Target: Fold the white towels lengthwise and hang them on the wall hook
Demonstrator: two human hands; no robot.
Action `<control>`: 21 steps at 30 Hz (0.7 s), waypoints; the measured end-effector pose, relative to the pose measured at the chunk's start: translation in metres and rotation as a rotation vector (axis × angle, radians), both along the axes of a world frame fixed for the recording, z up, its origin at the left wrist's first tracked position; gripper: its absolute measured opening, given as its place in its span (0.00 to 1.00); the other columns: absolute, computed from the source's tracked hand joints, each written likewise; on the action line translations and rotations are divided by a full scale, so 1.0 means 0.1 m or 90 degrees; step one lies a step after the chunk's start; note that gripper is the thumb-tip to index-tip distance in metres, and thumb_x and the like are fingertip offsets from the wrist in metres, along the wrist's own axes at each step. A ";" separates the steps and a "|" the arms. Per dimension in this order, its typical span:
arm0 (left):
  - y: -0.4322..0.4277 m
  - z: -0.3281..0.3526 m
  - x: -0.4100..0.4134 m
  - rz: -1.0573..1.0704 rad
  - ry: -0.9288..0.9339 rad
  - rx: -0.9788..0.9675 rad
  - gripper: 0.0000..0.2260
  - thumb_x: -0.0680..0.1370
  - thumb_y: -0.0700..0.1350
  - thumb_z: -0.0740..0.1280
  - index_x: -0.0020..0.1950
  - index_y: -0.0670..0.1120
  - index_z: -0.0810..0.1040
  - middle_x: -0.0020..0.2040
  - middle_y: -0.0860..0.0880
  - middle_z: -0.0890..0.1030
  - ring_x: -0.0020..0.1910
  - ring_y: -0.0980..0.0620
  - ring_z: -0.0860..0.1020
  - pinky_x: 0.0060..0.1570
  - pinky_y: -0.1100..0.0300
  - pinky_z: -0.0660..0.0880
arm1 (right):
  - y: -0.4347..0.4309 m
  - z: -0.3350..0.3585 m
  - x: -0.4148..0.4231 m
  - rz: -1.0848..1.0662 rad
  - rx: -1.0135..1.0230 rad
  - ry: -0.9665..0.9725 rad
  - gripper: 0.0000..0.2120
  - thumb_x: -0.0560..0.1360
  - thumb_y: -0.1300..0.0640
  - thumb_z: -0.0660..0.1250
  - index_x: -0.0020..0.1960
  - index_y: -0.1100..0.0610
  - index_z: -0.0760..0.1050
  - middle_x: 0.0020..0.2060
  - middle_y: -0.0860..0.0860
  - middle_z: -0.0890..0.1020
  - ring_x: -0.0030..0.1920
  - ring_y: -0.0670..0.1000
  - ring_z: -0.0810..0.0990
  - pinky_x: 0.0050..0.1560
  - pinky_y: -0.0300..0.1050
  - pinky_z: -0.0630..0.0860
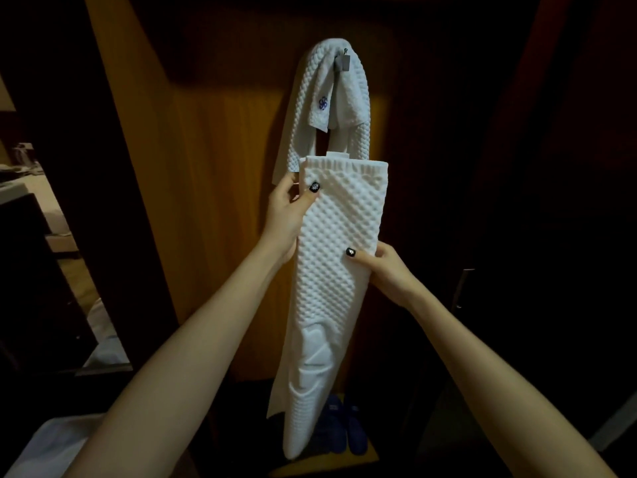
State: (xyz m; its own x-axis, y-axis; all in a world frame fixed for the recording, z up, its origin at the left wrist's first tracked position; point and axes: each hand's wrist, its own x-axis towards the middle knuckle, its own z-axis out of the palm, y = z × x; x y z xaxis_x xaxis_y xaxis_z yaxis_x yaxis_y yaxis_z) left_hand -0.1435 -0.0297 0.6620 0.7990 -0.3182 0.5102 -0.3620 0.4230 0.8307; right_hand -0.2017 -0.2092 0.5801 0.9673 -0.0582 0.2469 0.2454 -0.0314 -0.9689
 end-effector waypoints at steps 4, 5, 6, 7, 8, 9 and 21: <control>0.05 -0.02 0.16 0.064 -0.002 0.075 0.10 0.79 0.42 0.66 0.58 0.51 0.70 0.48 0.47 0.81 0.44 0.54 0.81 0.44 0.57 0.79 | 0.14 0.10 -0.02 -0.037 0.031 -0.084 0.15 0.75 0.51 0.71 0.61 0.50 0.79 0.59 0.51 0.83 0.57 0.54 0.82 0.50 0.45 0.80; 0.08 -0.08 0.19 0.060 0.007 0.081 0.11 0.79 0.43 0.66 0.57 0.54 0.68 0.51 0.45 0.81 0.47 0.52 0.82 0.46 0.57 0.79 | 0.18 0.13 -0.03 -0.054 0.029 -0.108 0.15 0.77 0.54 0.69 0.63 0.52 0.77 0.60 0.51 0.82 0.58 0.53 0.82 0.51 0.46 0.80; 0.11 -0.18 0.21 0.060 0.009 0.084 0.11 0.79 0.45 0.66 0.56 0.55 0.67 0.55 0.43 0.79 0.50 0.51 0.81 0.48 0.59 0.79 | 0.21 0.17 -0.04 -0.076 0.025 -0.126 0.16 0.78 0.57 0.67 0.65 0.54 0.75 0.60 0.52 0.81 0.59 0.54 0.81 0.53 0.48 0.81; 0.15 -0.32 0.20 0.068 0.008 0.084 0.10 0.79 0.45 0.65 0.55 0.56 0.66 0.56 0.43 0.79 0.50 0.53 0.81 0.47 0.62 0.78 | 0.23 0.20 -0.05 -0.102 0.022 -0.135 0.16 0.79 0.58 0.66 0.66 0.57 0.73 0.61 0.53 0.81 0.60 0.54 0.81 0.56 0.53 0.80; 0.17 -0.49 0.17 0.084 0.012 0.087 0.07 0.80 0.45 0.64 0.53 0.55 0.67 0.53 0.46 0.80 0.48 0.57 0.81 0.44 0.65 0.76 | 0.23 0.23 -0.05 -0.131 0.021 -0.140 0.17 0.79 0.59 0.66 0.67 0.59 0.72 0.62 0.55 0.80 0.60 0.55 0.80 0.59 0.58 0.78; 0.19 -0.67 0.13 0.090 0.023 0.093 0.04 0.81 0.45 0.62 0.51 0.54 0.69 0.48 0.51 0.81 0.44 0.61 0.80 0.42 0.68 0.75 | 0.22 0.27 -0.06 -0.153 0.028 -0.143 0.18 0.79 0.59 0.66 0.67 0.61 0.71 0.62 0.57 0.80 0.61 0.57 0.80 0.61 0.61 0.76; 0.18 -1.35 -0.33 -0.055 0.072 0.232 0.11 0.81 0.37 0.60 0.44 0.46 0.79 0.40 0.50 0.81 0.38 0.56 0.79 0.41 0.61 0.75 | -0.09 0.56 -0.21 -0.096 0.088 -0.092 0.14 0.78 0.55 0.65 0.62 0.58 0.74 0.49 0.50 0.85 0.49 0.50 0.84 0.46 0.45 0.80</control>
